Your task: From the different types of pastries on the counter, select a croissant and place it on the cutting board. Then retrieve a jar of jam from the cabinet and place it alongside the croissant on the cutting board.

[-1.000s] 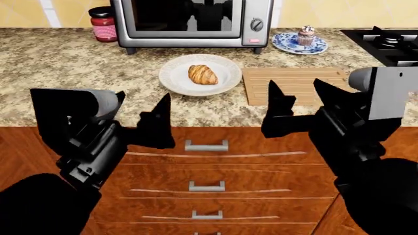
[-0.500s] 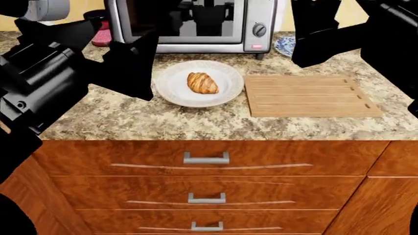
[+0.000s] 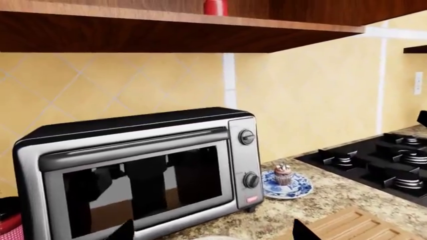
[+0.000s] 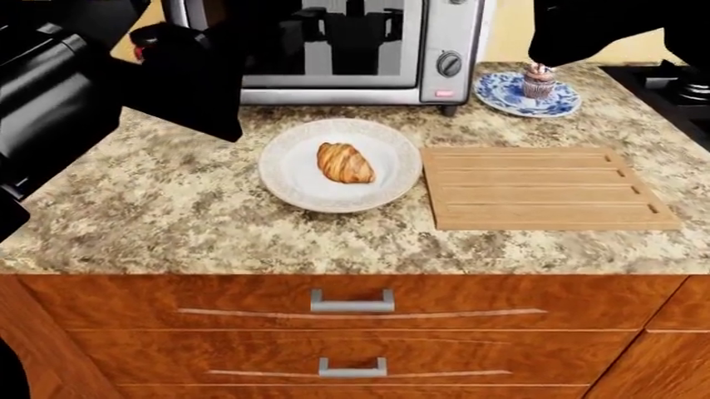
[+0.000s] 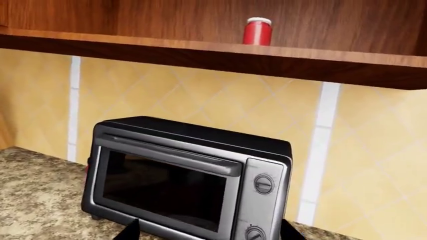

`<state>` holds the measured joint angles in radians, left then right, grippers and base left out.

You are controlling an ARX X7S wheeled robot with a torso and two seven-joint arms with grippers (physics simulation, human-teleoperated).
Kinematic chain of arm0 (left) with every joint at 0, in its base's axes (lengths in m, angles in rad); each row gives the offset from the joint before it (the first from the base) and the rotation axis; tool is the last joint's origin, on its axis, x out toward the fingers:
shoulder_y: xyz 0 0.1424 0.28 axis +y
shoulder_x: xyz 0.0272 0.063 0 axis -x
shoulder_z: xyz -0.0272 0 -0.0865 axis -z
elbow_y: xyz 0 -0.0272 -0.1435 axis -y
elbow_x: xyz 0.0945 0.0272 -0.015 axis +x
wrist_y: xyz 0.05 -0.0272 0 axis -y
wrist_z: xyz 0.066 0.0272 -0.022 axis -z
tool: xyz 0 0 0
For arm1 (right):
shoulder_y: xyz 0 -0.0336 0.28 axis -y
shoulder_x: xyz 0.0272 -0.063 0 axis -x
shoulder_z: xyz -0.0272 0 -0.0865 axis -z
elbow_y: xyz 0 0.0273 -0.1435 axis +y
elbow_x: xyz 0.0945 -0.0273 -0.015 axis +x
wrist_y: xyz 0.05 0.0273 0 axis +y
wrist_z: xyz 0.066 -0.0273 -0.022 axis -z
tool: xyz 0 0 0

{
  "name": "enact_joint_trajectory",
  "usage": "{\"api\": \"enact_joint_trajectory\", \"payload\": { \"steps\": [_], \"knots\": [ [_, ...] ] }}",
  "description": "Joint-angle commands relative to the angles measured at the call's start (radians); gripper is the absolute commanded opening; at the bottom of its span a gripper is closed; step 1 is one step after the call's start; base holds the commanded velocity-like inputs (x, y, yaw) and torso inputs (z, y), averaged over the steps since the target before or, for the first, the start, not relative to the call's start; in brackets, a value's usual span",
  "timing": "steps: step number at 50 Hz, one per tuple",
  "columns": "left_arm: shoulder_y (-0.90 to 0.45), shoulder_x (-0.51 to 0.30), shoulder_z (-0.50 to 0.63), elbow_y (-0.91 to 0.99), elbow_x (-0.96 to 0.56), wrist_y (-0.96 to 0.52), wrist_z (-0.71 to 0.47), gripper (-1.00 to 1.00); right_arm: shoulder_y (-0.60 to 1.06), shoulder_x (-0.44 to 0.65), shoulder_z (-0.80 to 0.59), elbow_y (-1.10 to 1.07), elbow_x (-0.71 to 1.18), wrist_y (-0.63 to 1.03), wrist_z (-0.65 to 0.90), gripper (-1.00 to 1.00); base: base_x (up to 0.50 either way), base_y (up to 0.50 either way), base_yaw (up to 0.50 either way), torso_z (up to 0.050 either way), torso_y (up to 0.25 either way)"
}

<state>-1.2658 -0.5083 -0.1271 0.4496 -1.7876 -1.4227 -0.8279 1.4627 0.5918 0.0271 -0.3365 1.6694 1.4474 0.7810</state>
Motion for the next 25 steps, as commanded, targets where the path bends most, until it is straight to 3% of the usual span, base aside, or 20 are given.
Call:
{"api": "enact_joint_trajectory", "payload": {
  "steps": [1, 25],
  "knots": [
    [-0.019, -0.013, 0.02, -0.008, -0.006, 0.015, 0.005, 1.0, 0.03, 0.035, -0.017, 0.022, 0.044, -0.009, 0.006, 1.0, 0.2, 0.02, 0.0, 0.0, 0.0],
    [-0.019, -0.031, 0.046, -0.001, -0.011, 0.049, 0.009, 1.0, 0.033, 0.042, -0.054, 0.019, 0.045, -0.046, 0.0, 1.0, 0.23, 0.03, 0.0, 0.0, 0.0]
  ]
}}
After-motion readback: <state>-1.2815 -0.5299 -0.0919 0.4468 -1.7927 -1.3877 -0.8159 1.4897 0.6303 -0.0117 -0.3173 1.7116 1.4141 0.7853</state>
